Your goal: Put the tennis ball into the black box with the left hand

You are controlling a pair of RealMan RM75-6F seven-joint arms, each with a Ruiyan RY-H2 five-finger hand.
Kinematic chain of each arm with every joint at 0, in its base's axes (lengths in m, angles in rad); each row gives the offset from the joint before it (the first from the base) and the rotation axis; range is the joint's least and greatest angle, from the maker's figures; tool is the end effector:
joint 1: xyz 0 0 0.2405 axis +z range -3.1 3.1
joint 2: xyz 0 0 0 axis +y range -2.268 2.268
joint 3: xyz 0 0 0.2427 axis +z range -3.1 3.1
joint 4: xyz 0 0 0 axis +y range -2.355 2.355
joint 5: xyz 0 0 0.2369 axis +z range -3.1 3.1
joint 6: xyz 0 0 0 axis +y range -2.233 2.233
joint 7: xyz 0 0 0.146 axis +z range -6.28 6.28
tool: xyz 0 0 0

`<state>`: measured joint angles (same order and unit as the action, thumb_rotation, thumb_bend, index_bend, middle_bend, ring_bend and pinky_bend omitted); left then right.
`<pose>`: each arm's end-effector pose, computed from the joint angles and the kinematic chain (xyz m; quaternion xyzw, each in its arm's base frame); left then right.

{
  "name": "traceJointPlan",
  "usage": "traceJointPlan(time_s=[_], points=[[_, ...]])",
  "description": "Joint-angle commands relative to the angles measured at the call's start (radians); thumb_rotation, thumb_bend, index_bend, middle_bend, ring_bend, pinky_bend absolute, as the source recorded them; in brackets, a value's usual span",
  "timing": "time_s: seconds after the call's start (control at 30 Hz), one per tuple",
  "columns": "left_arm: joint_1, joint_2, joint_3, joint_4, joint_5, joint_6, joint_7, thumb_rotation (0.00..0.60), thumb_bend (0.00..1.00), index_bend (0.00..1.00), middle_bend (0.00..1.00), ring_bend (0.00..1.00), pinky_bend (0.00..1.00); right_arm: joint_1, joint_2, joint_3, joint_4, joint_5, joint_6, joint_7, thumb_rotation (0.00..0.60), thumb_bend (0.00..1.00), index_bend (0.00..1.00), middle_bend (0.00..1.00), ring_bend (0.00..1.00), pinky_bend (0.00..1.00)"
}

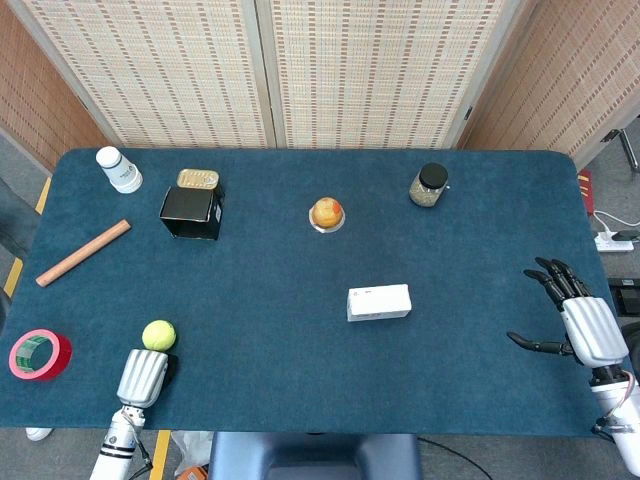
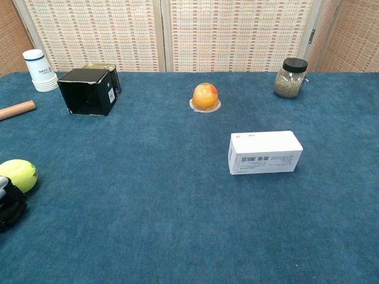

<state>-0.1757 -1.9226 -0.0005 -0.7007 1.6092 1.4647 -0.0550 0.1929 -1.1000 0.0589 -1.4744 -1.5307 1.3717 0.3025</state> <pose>-0.3173 0.2038 -0.0650 -0.6629 -0.3402 -0.3930 0.5388 -0.3229 -0.2244 0.1374 0.6046 -0.4259 0.4298 0.5179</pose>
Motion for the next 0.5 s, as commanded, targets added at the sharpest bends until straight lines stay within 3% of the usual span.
traceJointPlan(time_s=[0.03,0.5], points=[[-0.016,-0.003,-0.010,-0.005,-0.006,-0.009,-0.004,0.600,0.68,1.00,1.00,1.00,1.00,0.002,-0.001,0.002,-0.001,0.003,-0.002,-0.004,0.534,0.00,0.19,0.05,0.00,0.20],[-0.139,-0.052,-0.043,0.046,-0.022,-0.102,-0.019,0.600,0.68,1.00,1.00,1.00,1.00,-0.001,0.000,0.008,-0.001,0.019,-0.001,-0.006,0.533,0.00,0.19,0.05,0.00,0.20]])
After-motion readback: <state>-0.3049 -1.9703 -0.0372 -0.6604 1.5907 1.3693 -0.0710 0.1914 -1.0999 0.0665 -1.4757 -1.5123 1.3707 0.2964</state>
